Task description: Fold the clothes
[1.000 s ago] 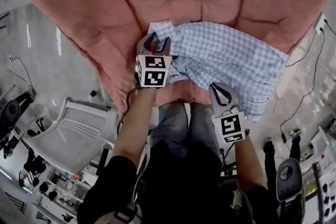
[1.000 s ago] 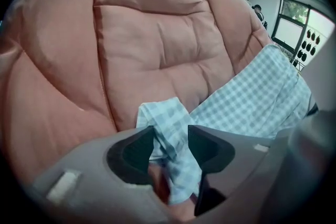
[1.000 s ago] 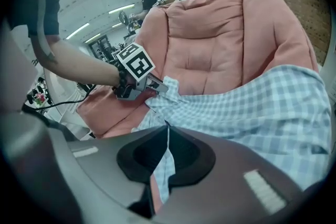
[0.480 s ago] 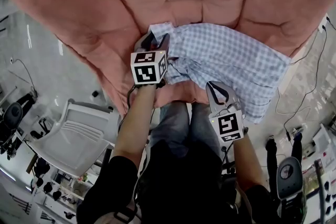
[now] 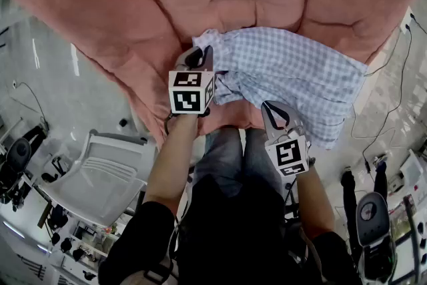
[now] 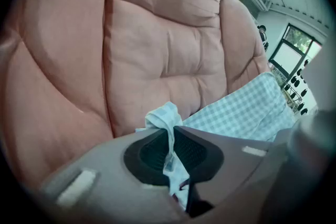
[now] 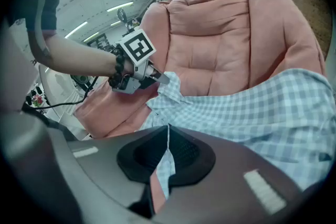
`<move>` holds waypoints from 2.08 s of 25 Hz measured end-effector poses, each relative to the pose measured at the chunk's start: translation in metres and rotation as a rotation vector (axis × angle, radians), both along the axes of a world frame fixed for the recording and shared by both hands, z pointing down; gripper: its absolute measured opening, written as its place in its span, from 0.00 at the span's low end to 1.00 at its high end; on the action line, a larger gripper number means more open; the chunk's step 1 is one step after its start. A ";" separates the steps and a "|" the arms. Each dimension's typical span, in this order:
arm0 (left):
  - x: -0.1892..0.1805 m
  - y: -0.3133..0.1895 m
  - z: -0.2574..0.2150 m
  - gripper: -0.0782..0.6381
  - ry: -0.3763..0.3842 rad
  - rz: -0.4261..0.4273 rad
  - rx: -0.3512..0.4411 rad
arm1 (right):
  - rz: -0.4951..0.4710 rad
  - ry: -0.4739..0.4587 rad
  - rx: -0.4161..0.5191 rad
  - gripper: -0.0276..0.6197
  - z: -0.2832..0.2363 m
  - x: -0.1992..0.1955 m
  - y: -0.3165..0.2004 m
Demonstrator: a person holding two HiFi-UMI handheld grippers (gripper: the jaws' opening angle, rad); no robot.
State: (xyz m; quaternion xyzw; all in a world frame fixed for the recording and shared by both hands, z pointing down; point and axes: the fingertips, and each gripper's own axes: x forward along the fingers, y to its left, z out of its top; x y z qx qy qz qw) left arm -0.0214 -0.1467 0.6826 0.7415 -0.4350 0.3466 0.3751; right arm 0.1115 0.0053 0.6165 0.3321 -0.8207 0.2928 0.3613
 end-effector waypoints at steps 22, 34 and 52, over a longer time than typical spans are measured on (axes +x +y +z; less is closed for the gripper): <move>-0.135 0.048 -0.197 0.15 -0.002 0.116 0.005 | -0.115 -0.004 0.141 0.06 -0.130 -0.117 -0.047; -0.246 0.065 -0.227 0.15 0.023 0.018 0.022 | -0.277 -0.014 0.176 0.06 -0.157 -0.200 -0.068; -0.267 0.075 -0.241 0.15 0.118 0.103 0.120 | -0.707 -0.047 0.193 0.22 -0.152 -0.341 -0.068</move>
